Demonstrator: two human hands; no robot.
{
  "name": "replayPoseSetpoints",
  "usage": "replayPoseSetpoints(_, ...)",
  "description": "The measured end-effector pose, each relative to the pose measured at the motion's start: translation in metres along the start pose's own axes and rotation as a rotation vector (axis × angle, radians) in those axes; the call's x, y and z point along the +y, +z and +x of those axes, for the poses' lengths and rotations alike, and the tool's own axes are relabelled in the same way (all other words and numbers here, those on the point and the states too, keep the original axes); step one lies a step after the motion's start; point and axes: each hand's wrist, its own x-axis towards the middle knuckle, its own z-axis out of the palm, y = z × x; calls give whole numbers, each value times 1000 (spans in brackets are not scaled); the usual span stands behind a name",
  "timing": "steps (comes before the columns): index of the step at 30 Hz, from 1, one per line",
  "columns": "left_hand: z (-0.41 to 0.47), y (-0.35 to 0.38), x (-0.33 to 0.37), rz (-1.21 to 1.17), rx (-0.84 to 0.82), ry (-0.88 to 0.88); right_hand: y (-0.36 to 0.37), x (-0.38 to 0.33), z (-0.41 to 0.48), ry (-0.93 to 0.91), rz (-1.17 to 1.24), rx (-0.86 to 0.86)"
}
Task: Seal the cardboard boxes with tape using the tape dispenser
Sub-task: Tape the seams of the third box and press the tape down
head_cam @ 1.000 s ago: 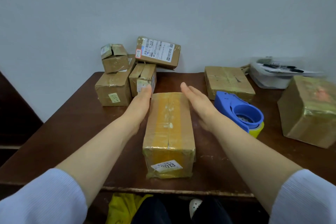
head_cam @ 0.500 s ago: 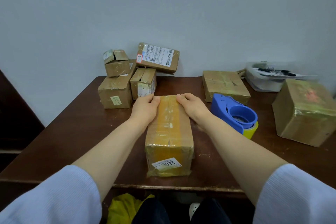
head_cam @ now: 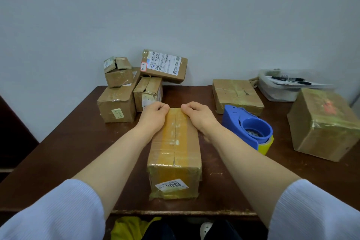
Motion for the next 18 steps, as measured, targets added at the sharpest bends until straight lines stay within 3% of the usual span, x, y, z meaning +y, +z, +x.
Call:
replayPoseSetpoints(3,-6,-3,1,-103,-2,-28,-2,1,-2,43,0,-110)
replayPoseSetpoints(5,-12,-9,1,-168,-50,-139,-4,2,-5,154,87,-148)
replayPoseSetpoints(8,-25,-21,-5,-280,-128,-309,-14,10,-18,277,205,-71)
replayPoseSetpoints(11,-40,-28,-10,-182,-206,-331,-22,23,-38,344,208,-30)
replayPoseSetpoints(15,-59,-24,3,-148,-232,-288,-12,22,-55,291,161,-163)
replayPoseSetpoints(18,-59,-26,21,-304,-199,-261,-15,10,-55,161,242,-176)
